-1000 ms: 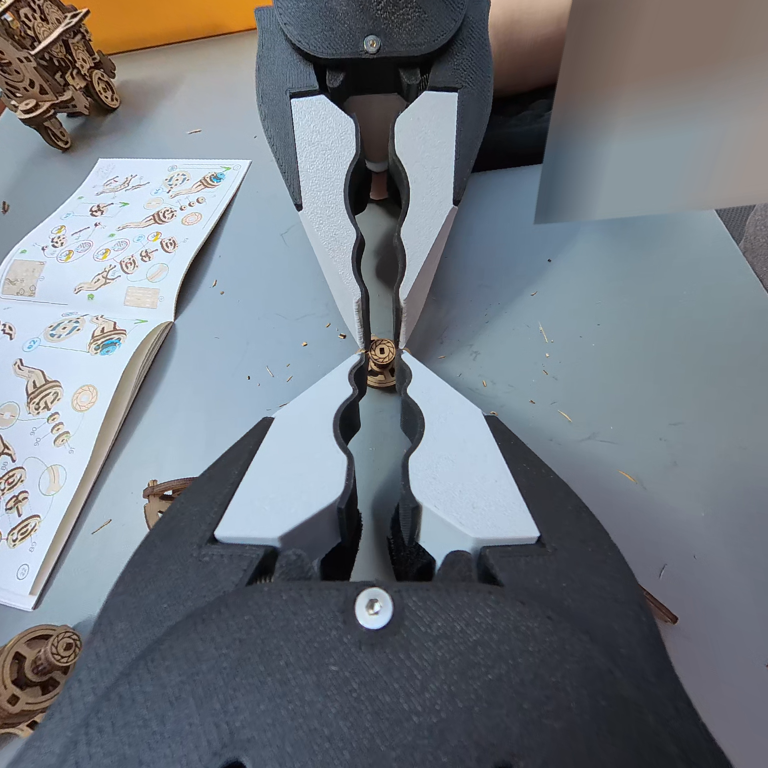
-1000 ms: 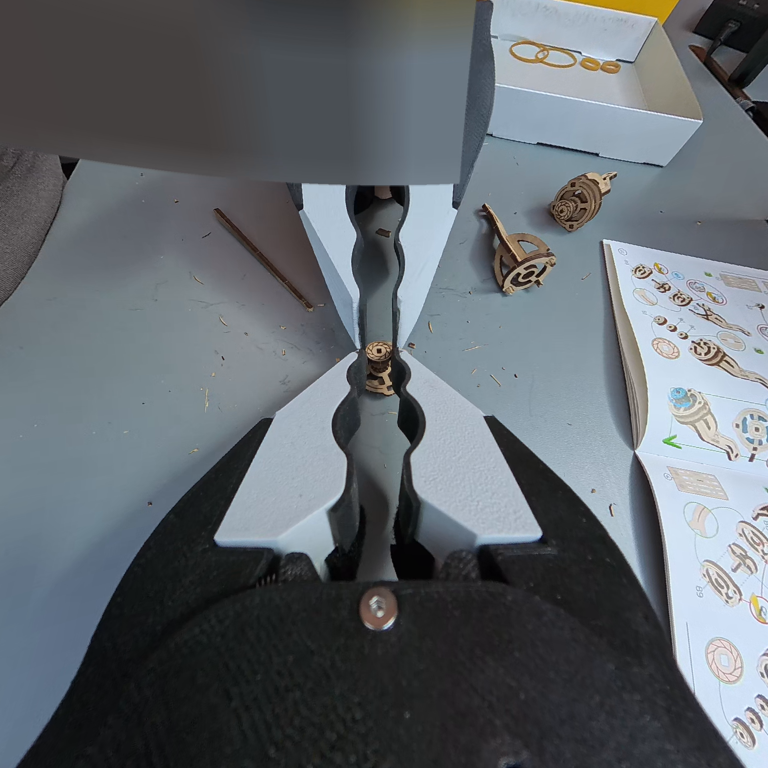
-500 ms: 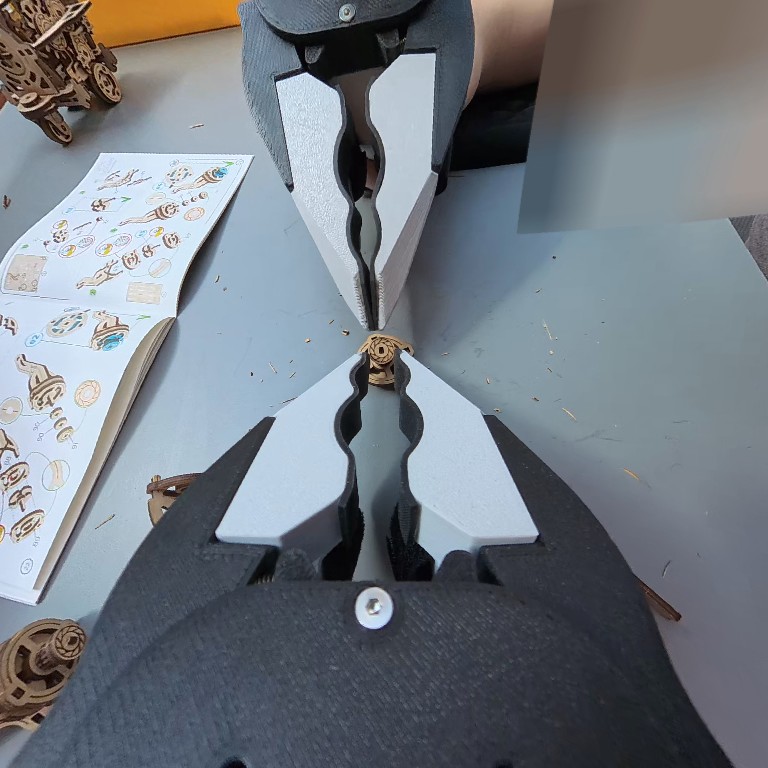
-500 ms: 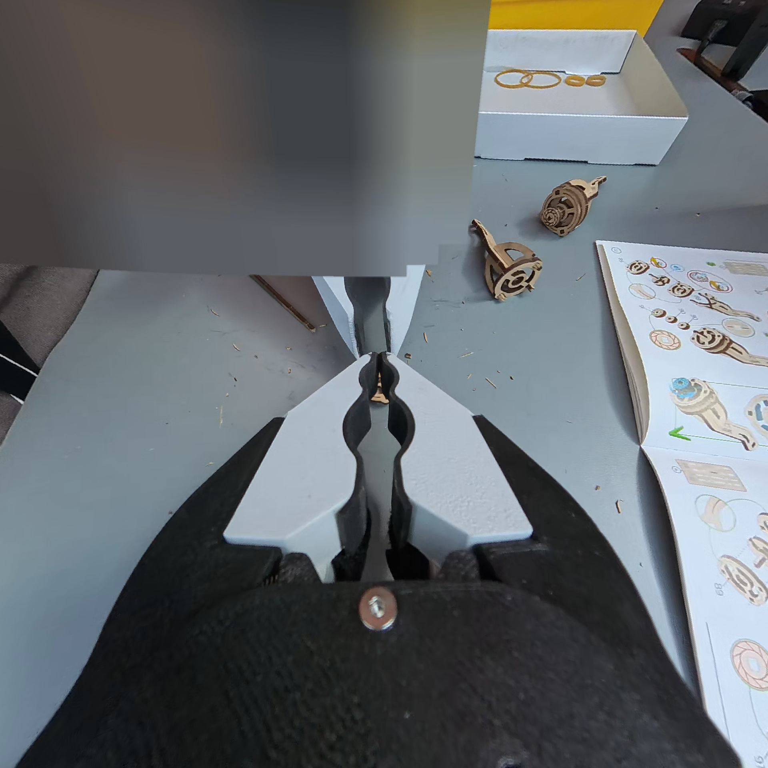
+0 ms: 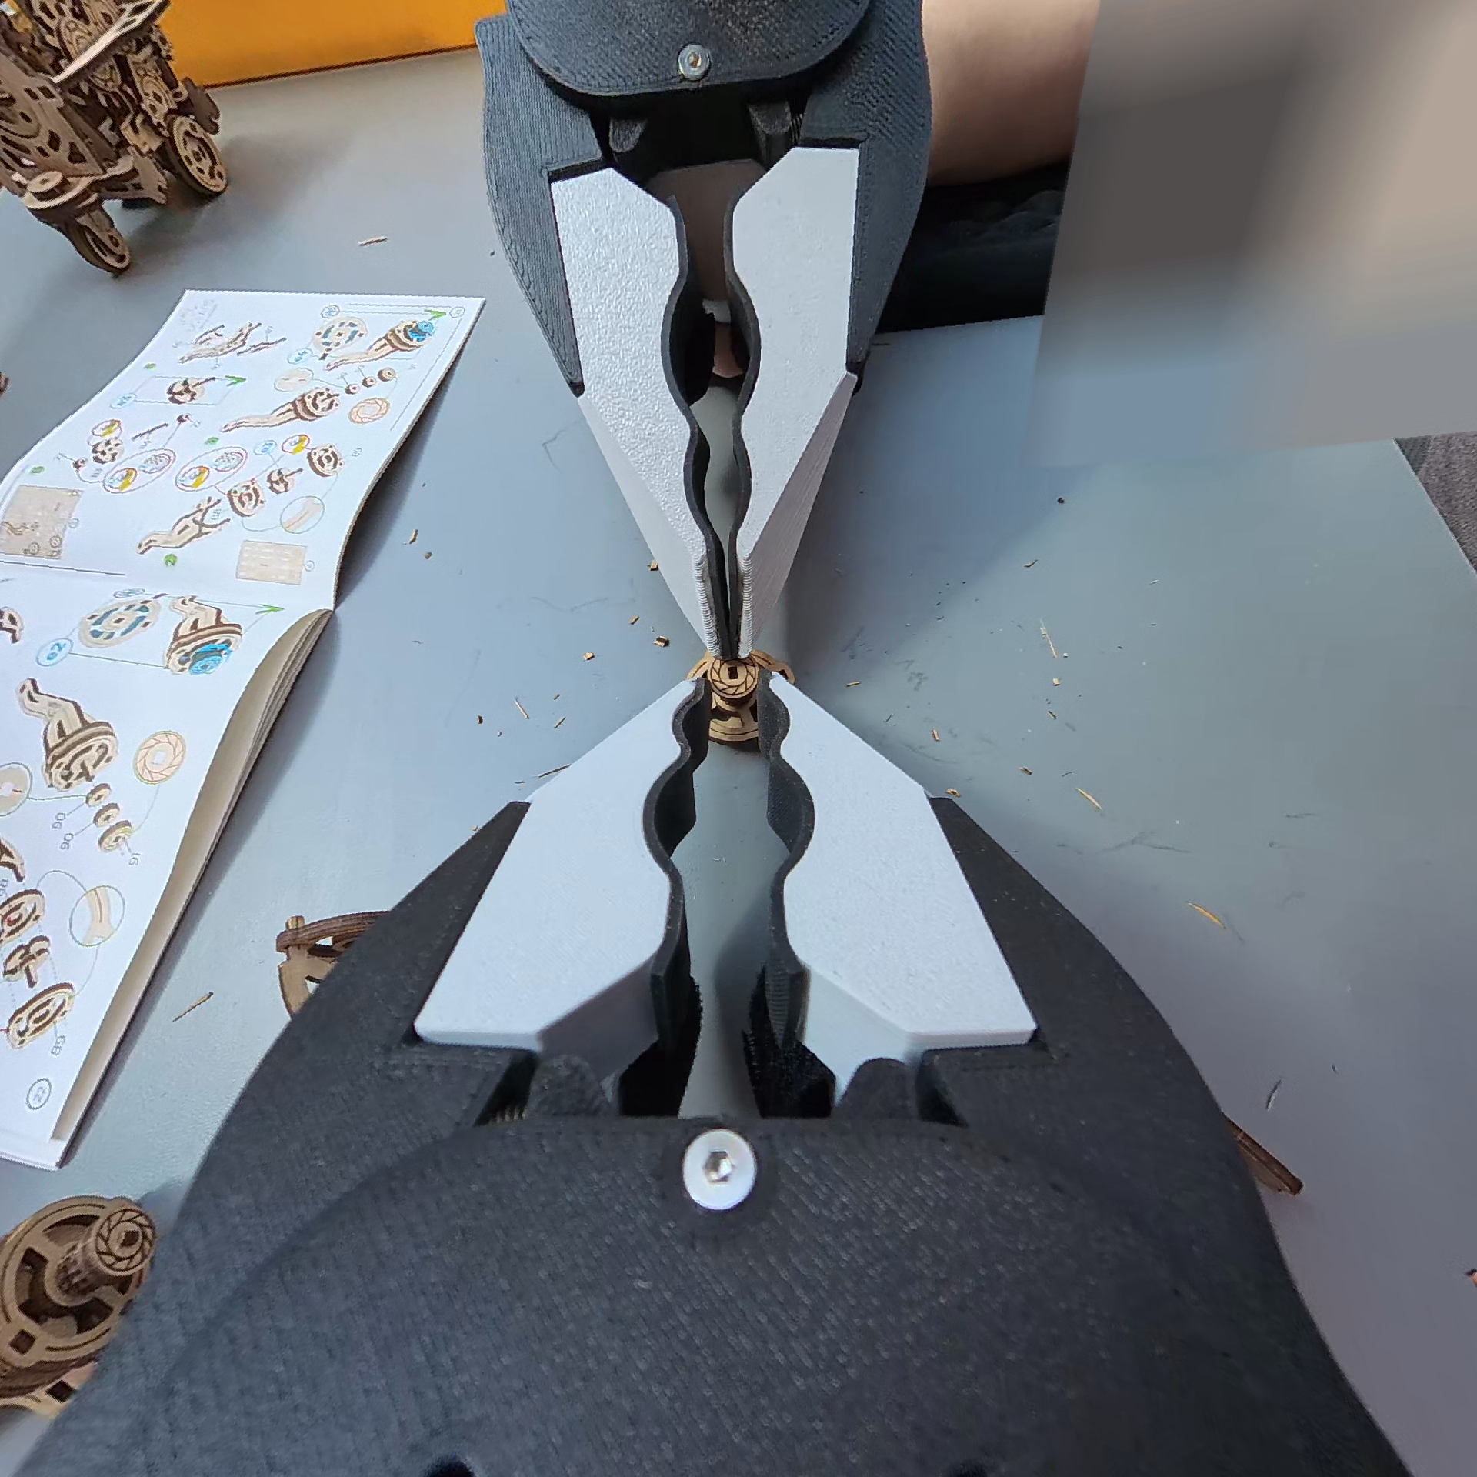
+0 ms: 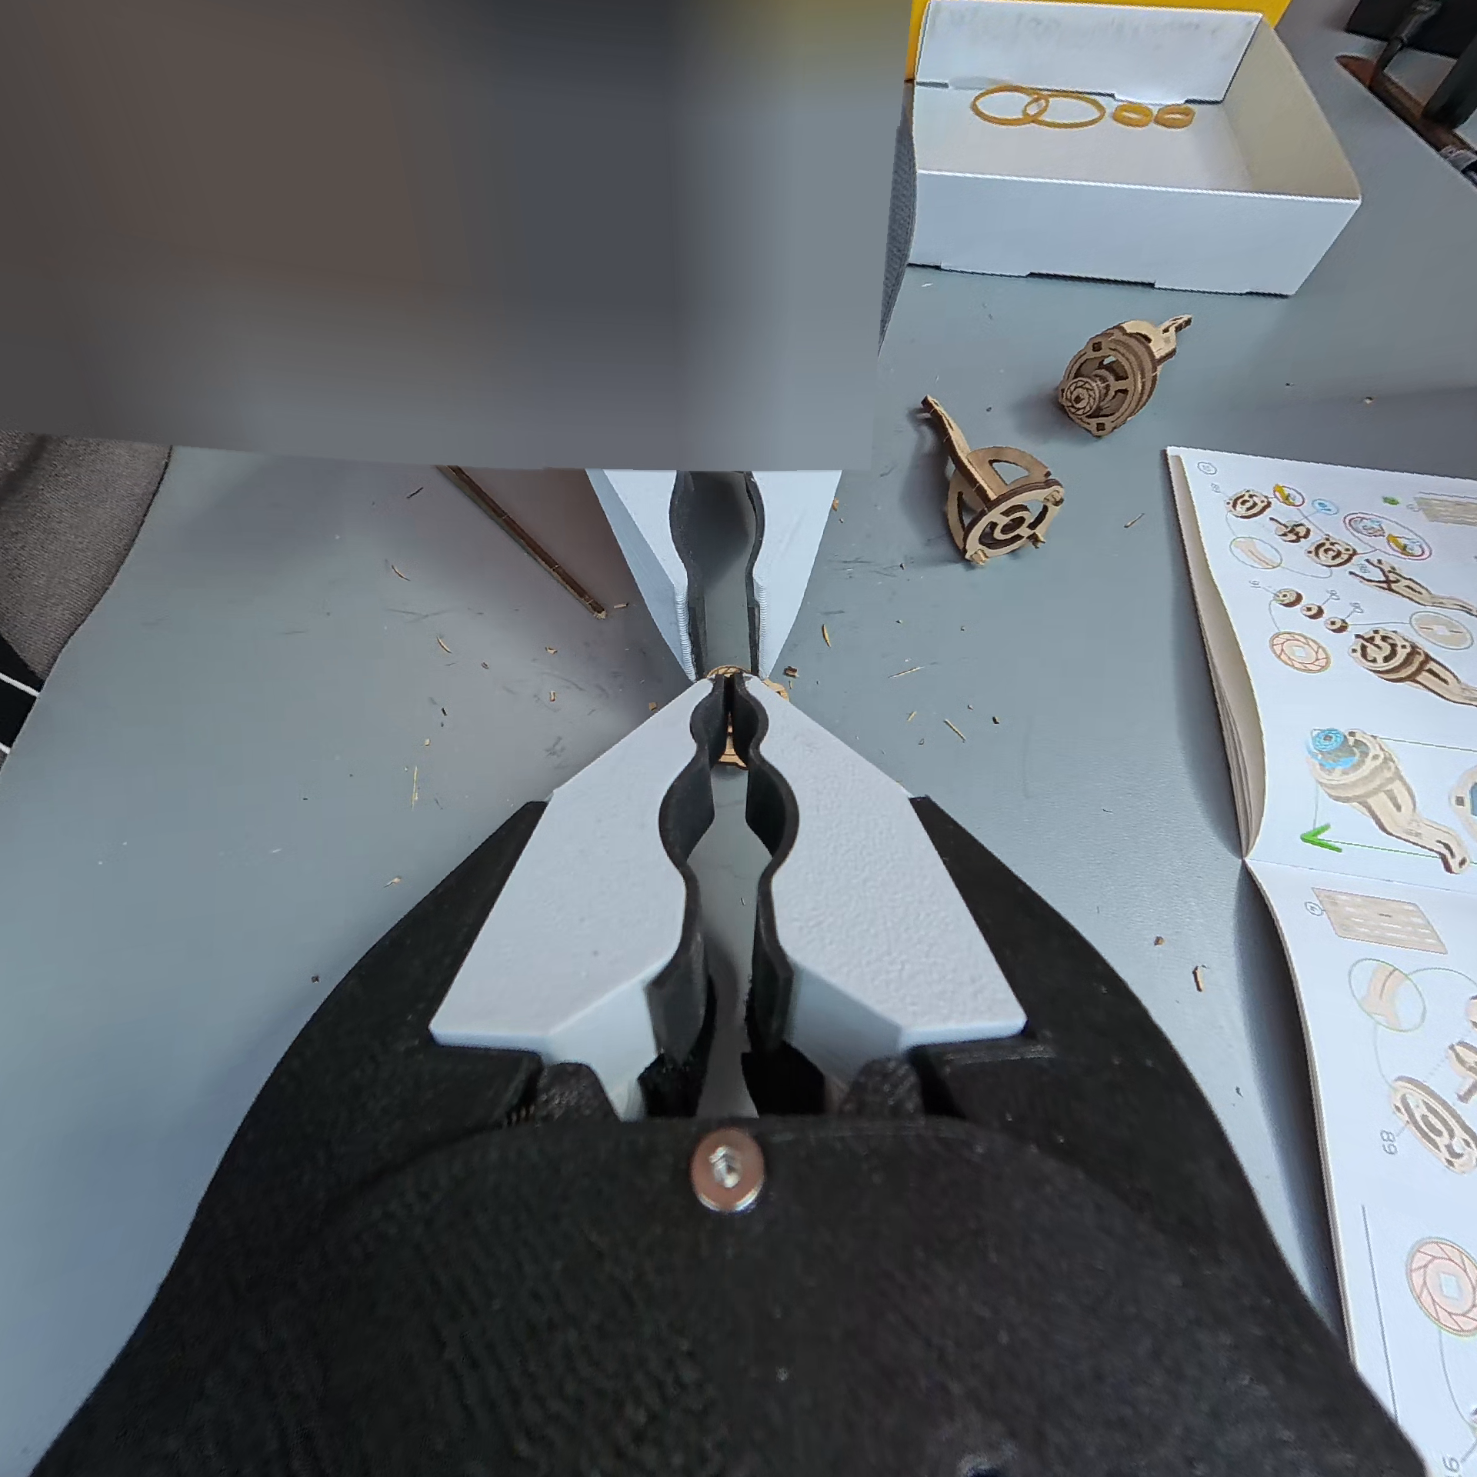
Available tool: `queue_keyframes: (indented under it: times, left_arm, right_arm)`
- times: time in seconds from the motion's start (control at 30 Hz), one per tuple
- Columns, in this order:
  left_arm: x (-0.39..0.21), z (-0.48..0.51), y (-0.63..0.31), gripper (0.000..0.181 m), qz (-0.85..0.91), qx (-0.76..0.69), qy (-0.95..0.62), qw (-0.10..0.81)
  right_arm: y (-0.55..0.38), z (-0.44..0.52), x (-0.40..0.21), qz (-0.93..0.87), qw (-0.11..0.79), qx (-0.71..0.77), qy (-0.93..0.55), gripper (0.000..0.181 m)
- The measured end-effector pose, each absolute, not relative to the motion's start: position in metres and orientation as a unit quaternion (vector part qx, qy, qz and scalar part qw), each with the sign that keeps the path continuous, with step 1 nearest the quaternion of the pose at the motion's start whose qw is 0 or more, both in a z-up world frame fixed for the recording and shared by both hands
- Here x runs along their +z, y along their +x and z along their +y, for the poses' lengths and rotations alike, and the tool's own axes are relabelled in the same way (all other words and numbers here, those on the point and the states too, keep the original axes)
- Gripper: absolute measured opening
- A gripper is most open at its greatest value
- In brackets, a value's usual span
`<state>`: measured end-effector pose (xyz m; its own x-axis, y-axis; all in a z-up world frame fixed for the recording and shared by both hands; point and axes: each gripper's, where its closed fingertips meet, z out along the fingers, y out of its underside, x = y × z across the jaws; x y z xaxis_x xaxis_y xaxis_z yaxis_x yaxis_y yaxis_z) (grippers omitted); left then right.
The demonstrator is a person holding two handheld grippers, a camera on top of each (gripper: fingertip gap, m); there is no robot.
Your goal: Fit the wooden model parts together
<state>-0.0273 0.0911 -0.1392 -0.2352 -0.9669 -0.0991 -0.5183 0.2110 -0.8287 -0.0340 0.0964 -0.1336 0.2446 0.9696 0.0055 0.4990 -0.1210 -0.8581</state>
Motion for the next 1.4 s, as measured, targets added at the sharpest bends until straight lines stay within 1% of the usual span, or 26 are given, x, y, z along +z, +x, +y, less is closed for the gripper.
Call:
queue_keyframes:
  times: [0.3,0.37,0.57,1.4]
  left_arm:
    - [-0.1394,0.0907,-0.0275,0.009,0.709,-0.344,-0.523,0.326]
    - [-0.1393,0.0908,-0.0277,0.009,0.709,-0.344,-0.522,0.327]
    - [-0.1386,0.0890,-0.0275,0.009,0.714,-0.341,-0.515,0.329]
    - [-0.1396,0.0912,-0.0285,0.009,0.711,-0.338,-0.524,0.324]
  right_arm:
    - [-0.0328,0.0972,-0.1299,-0.527,0.393,0.313,-0.686,0.000]
    - [-0.0319,0.0988,-0.1314,-0.527,0.394,0.306,-0.688,0.005]
    - [-0.0335,0.0951,-0.1343,-0.538,0.384,0.308,-0.685,0.010]
    - [-0.0336,0.0961,-0.1368,-0.543,0.382,0.301,-0.685,0.007]
